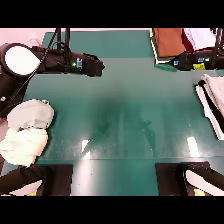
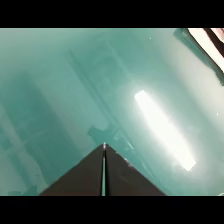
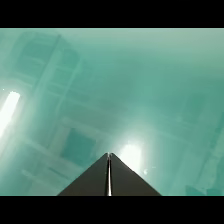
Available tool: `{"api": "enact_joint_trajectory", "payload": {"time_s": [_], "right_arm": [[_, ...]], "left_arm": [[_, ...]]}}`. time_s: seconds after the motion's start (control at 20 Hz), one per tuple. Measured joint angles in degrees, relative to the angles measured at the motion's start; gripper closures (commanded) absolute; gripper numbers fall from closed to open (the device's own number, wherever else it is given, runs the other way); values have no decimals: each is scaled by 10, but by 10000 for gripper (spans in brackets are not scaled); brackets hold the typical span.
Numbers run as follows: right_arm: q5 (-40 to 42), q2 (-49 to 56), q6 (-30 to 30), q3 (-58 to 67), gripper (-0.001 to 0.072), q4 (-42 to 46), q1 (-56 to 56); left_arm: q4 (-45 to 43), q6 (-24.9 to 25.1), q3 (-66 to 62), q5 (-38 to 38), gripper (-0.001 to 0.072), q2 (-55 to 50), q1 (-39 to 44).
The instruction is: Fold the shirts.
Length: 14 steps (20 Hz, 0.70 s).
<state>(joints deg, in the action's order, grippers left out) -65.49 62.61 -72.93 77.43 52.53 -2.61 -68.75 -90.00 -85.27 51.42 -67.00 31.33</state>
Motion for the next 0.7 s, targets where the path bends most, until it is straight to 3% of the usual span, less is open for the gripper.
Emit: {"api": "enact_joint_trajectory", "payload": {"time_s": [0.7], "right_arm": [[-6,0,0,0,691,0,1]], "left_arm": [[-2,-2,-1,-9,686,2,-4]]}}
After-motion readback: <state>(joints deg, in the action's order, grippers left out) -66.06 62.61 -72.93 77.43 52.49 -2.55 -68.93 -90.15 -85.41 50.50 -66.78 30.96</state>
